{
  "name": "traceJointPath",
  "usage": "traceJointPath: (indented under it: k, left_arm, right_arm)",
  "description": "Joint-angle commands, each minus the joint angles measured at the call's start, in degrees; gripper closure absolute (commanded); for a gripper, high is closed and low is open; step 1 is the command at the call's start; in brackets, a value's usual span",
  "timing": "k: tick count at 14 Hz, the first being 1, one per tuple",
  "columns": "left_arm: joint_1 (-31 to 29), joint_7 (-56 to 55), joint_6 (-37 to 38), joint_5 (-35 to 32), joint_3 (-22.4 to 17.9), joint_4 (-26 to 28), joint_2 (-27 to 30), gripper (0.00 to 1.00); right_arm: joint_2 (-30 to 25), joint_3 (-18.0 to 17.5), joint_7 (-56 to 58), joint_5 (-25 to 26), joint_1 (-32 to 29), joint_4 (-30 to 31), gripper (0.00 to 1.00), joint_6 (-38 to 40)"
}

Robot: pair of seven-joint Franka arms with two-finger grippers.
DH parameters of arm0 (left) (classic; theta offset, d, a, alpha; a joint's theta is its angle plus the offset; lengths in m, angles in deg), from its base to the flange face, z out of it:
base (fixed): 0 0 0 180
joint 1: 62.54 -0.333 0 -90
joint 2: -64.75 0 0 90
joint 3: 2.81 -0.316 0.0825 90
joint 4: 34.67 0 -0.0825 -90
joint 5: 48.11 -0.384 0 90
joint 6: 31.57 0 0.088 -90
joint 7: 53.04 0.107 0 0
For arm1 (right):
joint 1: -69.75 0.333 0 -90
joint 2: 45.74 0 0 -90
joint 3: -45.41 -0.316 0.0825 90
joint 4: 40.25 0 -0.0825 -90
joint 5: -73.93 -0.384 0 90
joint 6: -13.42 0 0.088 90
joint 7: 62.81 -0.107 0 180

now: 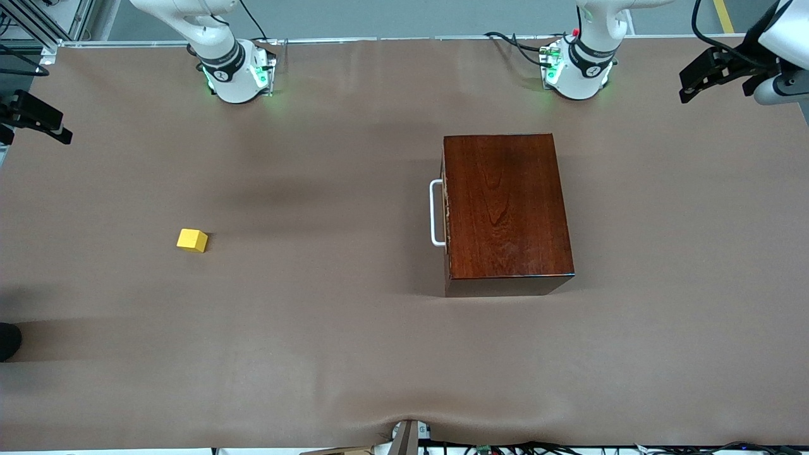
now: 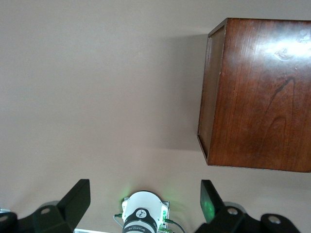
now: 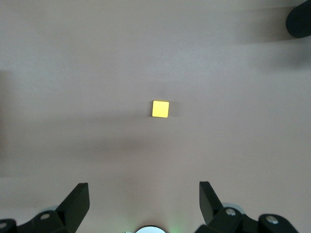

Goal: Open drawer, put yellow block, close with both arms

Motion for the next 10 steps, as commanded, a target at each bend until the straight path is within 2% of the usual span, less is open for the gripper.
traceJointPath:
  k: [1,5,10]
  left_arm:
    - [1.2,-2.0,0.6,-0.7,1.1,-4.3,-3.4,0.00]
    - [9.5,-11.8,0.2,-0.8,1.9,-10.3,-10.5,0.00]
    - [20.5,-26.4,-4.8,-2.2,1.1,-15.3,-20.1,0.00]
  right_arm:
    - [0.2,-0.9,0.1,0.2,-1.4,-0.4,0.00,0.4]
    - [0.3,-0.9,0.1,0.2,-1.5,-0.4,0.00,0.4]
    - [0.8,-0.9,0.0,0.2,-1.3,-0.4,0.00,0.4]
